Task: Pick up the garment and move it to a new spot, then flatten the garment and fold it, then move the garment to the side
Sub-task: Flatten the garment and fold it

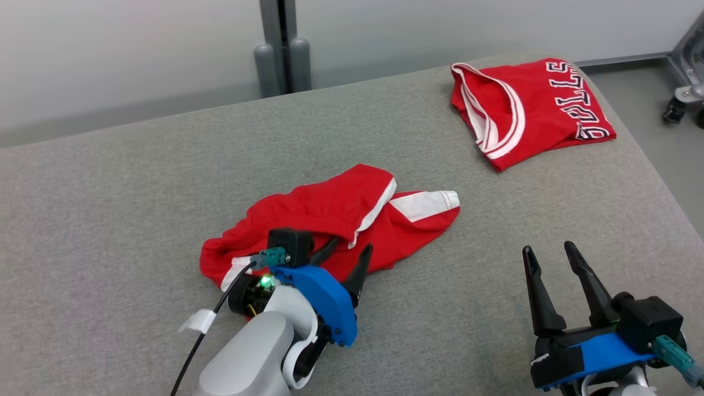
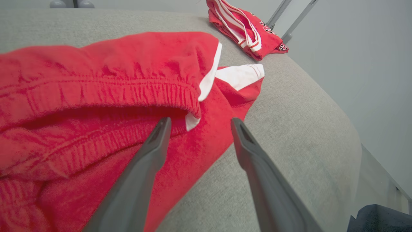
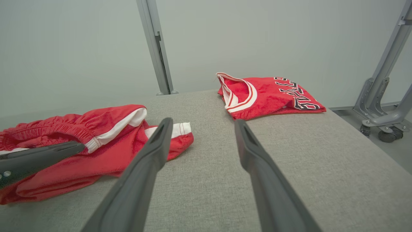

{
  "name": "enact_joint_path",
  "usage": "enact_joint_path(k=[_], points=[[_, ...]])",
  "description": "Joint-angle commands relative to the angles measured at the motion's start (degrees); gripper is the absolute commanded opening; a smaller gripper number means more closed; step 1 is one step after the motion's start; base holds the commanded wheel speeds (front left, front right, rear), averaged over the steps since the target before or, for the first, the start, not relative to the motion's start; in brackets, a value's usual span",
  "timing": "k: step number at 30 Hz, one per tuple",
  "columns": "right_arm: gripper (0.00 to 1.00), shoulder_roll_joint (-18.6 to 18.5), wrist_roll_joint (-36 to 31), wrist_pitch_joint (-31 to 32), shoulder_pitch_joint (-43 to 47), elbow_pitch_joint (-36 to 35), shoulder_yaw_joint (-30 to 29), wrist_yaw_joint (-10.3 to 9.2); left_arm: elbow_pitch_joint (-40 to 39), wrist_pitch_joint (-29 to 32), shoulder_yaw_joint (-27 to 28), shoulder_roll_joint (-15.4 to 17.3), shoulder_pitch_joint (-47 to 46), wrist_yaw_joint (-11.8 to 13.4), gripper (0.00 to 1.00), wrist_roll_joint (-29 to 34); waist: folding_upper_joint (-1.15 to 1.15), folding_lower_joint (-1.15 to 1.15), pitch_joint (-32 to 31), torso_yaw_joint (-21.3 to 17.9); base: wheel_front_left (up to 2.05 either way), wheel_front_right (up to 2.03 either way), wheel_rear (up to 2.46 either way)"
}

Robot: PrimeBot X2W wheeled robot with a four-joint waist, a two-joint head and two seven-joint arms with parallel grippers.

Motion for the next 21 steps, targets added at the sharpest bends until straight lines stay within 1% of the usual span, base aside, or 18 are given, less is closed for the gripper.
enact_joint_path(k=[1,4,6,7,9,12,13,16,19,21], points=[[1.00,-0.1,0.5,-0.4,-0.6,0.2,-0.1,0.02,0.1,-0.5,-0.3,-0.1,-1.4,0.3,1.00,-0.2,-0.01,-0.01,0.0,-0.4,0.00,0.00,0.00],[1.00,-0.1,0.6,-0.9,-1.1,0.9,0.2,0.03,1.8,-1.5,-1.9,0.0,-3.3,2.2,1.00,-1.6,-0.01,-0.01,0.4,-1.4,0.00,0.00,0.00],[1.00,-0.1,0.8,-1.1,-1.3,1.2,0.4,0.02,3.4,-1.6,-2.5,0.0,-4.5,4.6,1.00,-2.2,-0.01,-0.01,0.6,-2.0,0.00,0.00,0.00],[1.00,-0.1,0.9,-1.2,-1.3,1.4,0.4,0.02,4.0,-1.5,-3.0,0.0,-5.1,5.2,1.00,-2.5,-0.01,-0.01,0.7,-2.2,0.00,0.00,0.00],[1.00,-0.1,1.1,-1.5,-1.6,1.6,0.6,0.02,4.6,-1.9,-3.9,-0.1,-6.2,5.6,1.00,-3.7,-0.01,-0.01,1.0,-2.6,0.00,0.00,0.00],[1.00,-0.1,1.2,-1.8,-1.4,1.9,0.6,0.02,5.2,-2.8,-5.2,0.0,-7.4,5.4,1.00,-5.3,-0.01,-0.01,1.2,-2.9,0.00,0.00,0.00],[1.00,-0.1,1.2,-1.9,-1.4,2.0,0.6,0.02,5.3,-3.1,-5.6,0.0,-7.8,5.4,0.00,-6.0,-0.01,-0.01,1.3,-2.9,0.00,0.00,0.00],[1.00,-0.1,1.2,-2.0,-1.5,2.2,0.3,0.02,4.8,-5.1,-5.9,0.0,-9.3,4.6,0.00,-8.4,-0.01,-0.01,1.2,-2.8,0.00,0.00,0.00],[1.00,-0.1,1.0,-1.9,-1.3,2.3,-0.4,0.02,3.4,-8.8,-5.7,0.0,-11.1,3.7,0.00,-10.6,-0.01,-0.01,0.8,-2.1,0.00,0.00,0.00],[1.00,-0.1,0.7,-1.7,-1.0,2.2,-0.8,0.03,1.6,-10.9,-6.0,-0.1,-13.2,2.4,0.00,-12.3,-0.01,-0.01,0.4,-1.3,0.00,0.00,0.00]])
